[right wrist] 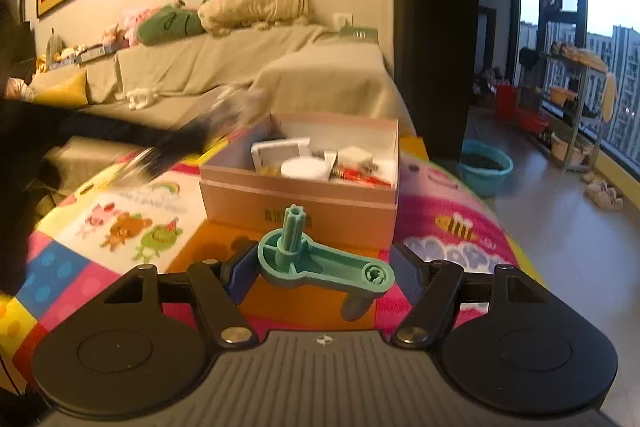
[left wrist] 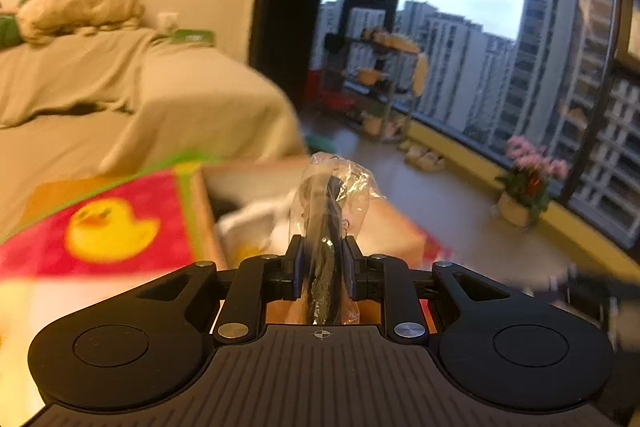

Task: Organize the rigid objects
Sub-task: 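Lower the clear bag into the pink box and open the left gripper, then carry the teal handle into the pink box and open the right gripper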

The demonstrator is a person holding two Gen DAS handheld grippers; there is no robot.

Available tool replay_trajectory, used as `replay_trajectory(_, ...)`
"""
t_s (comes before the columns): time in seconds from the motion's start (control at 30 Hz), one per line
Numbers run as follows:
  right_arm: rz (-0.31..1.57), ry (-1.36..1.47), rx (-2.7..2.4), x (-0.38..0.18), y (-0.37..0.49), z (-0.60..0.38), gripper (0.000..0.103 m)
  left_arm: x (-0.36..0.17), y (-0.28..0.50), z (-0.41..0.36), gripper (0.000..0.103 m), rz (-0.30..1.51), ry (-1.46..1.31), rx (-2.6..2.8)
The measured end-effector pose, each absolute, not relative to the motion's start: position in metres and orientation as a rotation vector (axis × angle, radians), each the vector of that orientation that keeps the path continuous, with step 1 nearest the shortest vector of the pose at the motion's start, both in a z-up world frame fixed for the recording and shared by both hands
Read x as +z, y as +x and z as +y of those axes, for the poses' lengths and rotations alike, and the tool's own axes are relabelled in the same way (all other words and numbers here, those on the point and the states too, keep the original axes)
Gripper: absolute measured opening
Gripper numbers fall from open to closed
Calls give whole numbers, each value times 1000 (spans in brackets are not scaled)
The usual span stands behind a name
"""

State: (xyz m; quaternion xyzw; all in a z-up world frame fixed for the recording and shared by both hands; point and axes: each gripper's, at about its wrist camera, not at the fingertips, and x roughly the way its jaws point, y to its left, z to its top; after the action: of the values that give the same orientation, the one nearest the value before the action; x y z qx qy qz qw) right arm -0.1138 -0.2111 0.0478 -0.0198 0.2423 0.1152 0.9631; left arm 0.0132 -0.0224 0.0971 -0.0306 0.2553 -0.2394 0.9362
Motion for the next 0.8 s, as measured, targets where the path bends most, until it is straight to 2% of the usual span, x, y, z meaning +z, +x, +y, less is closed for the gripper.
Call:
replay_trajectory(0.1, 478, -44, 240, 51, -113, -207, 70, 92, 67, -41, 24, 560, -164, -539)
replay_trajectory(0.23, 485, -68, 226, 47, -113, -204, 70, 76, 106, -62, 24, 621, -144, -489)
replay_trajectory(0.53, 551, -43, 203, 37, -100, -221, 70, 57, 38, 0, 24, 603, -202, -430)
replay_trajectory(0.77, 436, -1, 201, 100, -25, -205, 71, 31, 8, 28, 24, 676, -144, -356)
replay_trajectory(0.8, 397, 42, 202, 110, -8, -204, 76, 28, 8, 32, 24, 690, -144, -348)
